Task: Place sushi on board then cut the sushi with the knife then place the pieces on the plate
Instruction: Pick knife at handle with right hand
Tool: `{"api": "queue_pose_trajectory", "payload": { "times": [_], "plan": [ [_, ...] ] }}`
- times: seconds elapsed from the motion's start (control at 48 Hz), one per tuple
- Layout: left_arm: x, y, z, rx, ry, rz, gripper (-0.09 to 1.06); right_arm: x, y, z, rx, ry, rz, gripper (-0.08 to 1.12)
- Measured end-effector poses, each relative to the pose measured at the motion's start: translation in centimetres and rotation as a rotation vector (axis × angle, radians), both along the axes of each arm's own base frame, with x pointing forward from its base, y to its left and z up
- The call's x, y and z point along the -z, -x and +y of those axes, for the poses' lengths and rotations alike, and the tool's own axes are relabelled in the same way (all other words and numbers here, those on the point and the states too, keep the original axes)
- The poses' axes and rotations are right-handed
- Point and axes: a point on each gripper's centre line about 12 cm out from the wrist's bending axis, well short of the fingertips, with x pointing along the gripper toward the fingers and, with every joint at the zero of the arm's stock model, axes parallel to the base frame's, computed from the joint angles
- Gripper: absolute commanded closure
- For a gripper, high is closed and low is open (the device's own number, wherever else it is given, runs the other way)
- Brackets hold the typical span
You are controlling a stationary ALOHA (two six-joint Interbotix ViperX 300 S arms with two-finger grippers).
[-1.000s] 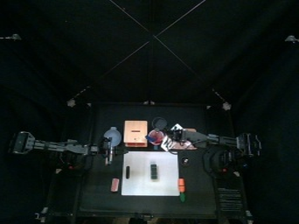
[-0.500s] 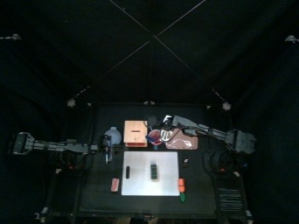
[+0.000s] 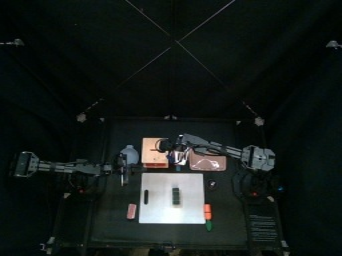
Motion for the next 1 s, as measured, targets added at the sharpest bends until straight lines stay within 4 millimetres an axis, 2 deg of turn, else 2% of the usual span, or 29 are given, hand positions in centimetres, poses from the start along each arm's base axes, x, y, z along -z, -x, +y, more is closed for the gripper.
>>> {"api": "queue_pose_trajectory", "payload": {
  "times": [0.583,1.0],
  "plan": [
    [0.2,0.1,0.0,-0.001,0.003,0.004,0.98,3.0,-1.0,0.1,-0.015,-0.006,0.073,0.24],
    [0.7,0.3,0.1,-0.010,0.017,0.016,0.98,3.9,-0.6,0.0,-0.009,-0.010,0.105,0.24]
  ]
}}
